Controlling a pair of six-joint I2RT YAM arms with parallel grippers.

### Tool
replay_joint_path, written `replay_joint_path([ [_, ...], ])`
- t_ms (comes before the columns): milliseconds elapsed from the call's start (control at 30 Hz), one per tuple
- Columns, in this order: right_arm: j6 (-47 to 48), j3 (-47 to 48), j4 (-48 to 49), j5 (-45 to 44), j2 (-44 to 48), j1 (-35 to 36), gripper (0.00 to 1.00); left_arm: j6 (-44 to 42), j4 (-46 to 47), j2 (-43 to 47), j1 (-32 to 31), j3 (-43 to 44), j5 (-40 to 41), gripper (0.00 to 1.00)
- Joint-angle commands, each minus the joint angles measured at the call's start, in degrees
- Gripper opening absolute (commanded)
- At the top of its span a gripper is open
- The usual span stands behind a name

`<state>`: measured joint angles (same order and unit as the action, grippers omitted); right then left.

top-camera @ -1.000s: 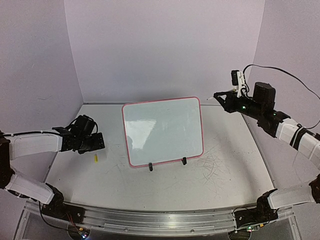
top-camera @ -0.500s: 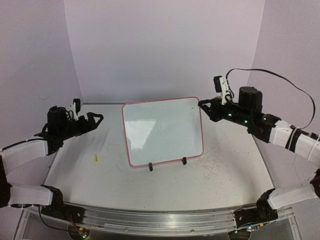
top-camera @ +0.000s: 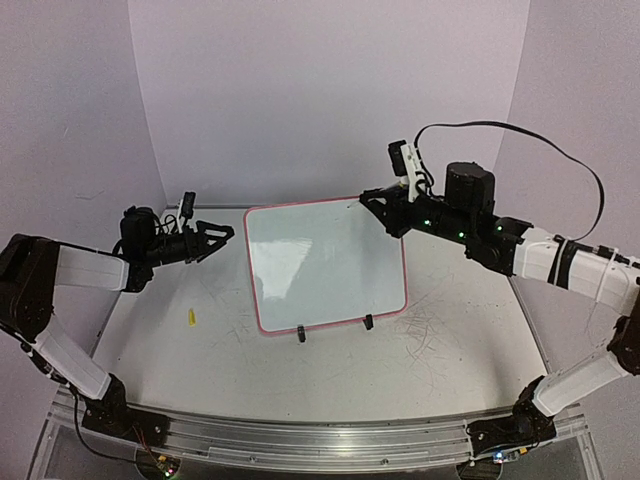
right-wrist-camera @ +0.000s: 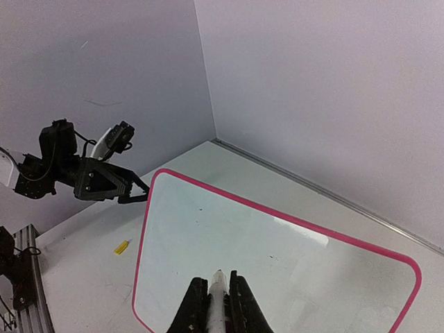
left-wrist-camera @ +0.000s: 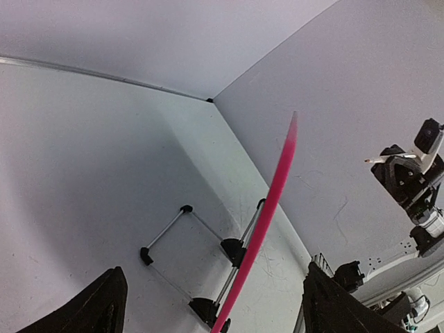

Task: Write a sentence on the whiteboard
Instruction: Hold the whiteboard at the center of the board.

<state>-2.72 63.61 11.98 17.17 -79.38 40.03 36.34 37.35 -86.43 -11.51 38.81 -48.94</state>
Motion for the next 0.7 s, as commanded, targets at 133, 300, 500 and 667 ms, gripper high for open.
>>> replay_joint_path([
  [133,0.82,2.29,7.49,0.16,-1.56,2.22,0.00,0.79,11.64,-3.92,-2.38,0.81,-3.92,0.88],
  [300,1.67,5.32,7.13,-0.82,-5.39,3.89,0.00,-0.50,12.18,-7.00,-4.97,3.54,-5.77,0.81],
  [500,6.29,11.02,5.15,-2.91,-11.55,7.60,0.00,-1.96,12.40,-9.30,-6.56,5.72,-7.88,0.69],
  [667,5.23,15.36,5.09,-1.23,-16.71,8.54,0.00,-2.34,13.12,-10.75,-6.78,5.54,-8.15,0.51],
])
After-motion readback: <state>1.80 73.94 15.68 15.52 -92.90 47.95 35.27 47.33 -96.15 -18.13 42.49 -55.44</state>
